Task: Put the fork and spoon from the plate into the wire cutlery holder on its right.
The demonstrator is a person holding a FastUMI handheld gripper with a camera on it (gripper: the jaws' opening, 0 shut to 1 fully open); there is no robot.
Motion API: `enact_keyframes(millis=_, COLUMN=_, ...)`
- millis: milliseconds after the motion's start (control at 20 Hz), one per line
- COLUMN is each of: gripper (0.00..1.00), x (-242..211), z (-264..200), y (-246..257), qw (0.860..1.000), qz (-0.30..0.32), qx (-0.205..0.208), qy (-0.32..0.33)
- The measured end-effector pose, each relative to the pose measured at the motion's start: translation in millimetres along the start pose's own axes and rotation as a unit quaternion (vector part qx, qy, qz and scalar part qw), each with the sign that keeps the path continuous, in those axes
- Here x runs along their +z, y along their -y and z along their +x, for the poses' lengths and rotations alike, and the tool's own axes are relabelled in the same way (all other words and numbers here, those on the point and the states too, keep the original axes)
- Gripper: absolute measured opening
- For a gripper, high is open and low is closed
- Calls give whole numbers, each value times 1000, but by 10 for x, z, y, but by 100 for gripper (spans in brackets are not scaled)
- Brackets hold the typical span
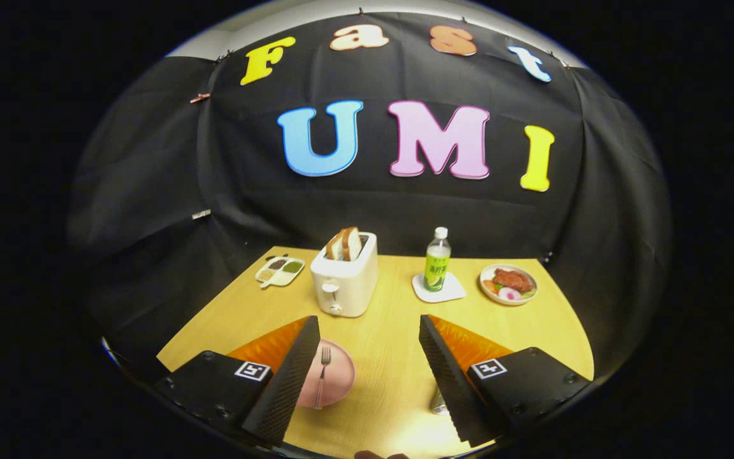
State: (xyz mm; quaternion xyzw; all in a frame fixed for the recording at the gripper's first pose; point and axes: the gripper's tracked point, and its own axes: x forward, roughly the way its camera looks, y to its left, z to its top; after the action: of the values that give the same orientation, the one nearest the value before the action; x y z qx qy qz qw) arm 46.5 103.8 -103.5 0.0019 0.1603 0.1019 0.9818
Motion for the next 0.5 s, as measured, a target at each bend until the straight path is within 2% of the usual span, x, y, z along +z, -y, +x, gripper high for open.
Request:
enact_keyframes(millis=200, gripper=99, x=-569, z=304, y=-237, qw=994, qz=-10, qx=25, qy=-102)
enact_keyframes(millis=500, gripper=99, x=-1375, z=694, y=-522, qw=972, qz=-71, qx=55, qy=-219)
